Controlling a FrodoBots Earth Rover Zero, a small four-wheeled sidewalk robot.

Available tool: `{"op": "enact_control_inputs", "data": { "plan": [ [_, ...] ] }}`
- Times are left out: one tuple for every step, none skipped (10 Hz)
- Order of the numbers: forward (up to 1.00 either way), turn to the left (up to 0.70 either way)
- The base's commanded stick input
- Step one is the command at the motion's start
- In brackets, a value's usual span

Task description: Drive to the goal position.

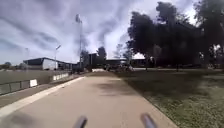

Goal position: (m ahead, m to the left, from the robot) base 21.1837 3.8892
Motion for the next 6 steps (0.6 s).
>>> {"op": "enact_control_inputs", "data": {
  "plan": [
    [1.00, 0.00],
    [1.00, 0.00],
    [1.00, 0.07],
    [1.00, 0.22],
    [1.00, 0.00],
    [1.00, 0.00]
  ]
}}
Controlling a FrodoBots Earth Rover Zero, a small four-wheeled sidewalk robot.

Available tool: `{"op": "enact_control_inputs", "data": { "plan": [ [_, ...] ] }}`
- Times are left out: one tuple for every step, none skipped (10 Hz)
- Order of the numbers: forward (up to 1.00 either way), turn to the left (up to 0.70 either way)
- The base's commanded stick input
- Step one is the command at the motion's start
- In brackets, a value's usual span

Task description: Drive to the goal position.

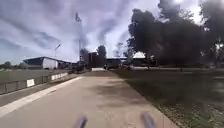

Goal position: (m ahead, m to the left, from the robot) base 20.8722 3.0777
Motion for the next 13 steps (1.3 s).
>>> {"op": "enact_control_inputs", "data": {
  "plan": [
    [1.00, 0.00],
    [1.00, 0.00],
    [1.00, 0.00],
    [1.00, 0.36],
    [1.00, 0.23],
    [1.00, 0.10],
    [1.00, 0.00],
    [1.00, 0.00],
    [1.00, 0.00],
    [1.00, 0.00],
    [1.00, 0.00],
    [1.00, 0.00],
    [1.00, 0.00]
  ]
}}
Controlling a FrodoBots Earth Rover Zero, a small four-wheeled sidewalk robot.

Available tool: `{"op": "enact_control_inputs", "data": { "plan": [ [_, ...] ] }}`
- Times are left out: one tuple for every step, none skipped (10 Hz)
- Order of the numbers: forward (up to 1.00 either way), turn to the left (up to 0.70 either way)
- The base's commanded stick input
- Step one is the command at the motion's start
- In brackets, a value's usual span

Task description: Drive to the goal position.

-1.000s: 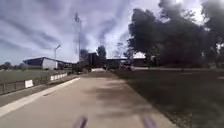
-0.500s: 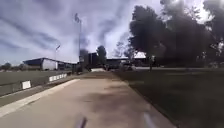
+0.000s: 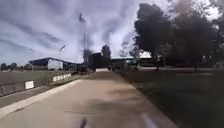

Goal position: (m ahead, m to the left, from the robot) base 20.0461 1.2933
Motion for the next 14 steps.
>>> {"op": "enact_control_inputs", "data": {
  "plan": [
    [1.00, 0.00],
    [1.00, 0.00],
    [1.00, 0.00],
    [1.00, 0.00],
    [1.00, 0.00],
    [1.00, 0.00],
    [1.00, 0.00],
    [1.00, 0.00],
    [1.00, 0.00],
    [1.00, 0.00],
    [1.00, 0.00],
    [1.00, 0.00],
    [1.00, 0.00],
    [1.00, 0.00]
  ]
}}
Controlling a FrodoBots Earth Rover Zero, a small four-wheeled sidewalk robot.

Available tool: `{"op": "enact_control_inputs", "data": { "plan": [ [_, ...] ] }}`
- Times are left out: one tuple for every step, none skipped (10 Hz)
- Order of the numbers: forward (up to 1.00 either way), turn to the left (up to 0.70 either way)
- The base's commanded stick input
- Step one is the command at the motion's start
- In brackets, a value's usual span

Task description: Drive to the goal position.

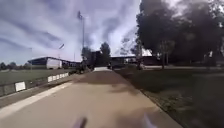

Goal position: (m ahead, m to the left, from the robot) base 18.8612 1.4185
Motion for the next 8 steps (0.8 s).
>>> {"op": "enact_control_inputs", "data": {
  "plan": [
    [1.00, 0.00],
    [1.00, 0.00],
    [1.00, 0.00],
    [1.00, 0.00],
    [1.00, 0.00],
    [1.00, 0.00],
    [1.00, 0.00],
    [1.00, 0.00]
  ]
}}
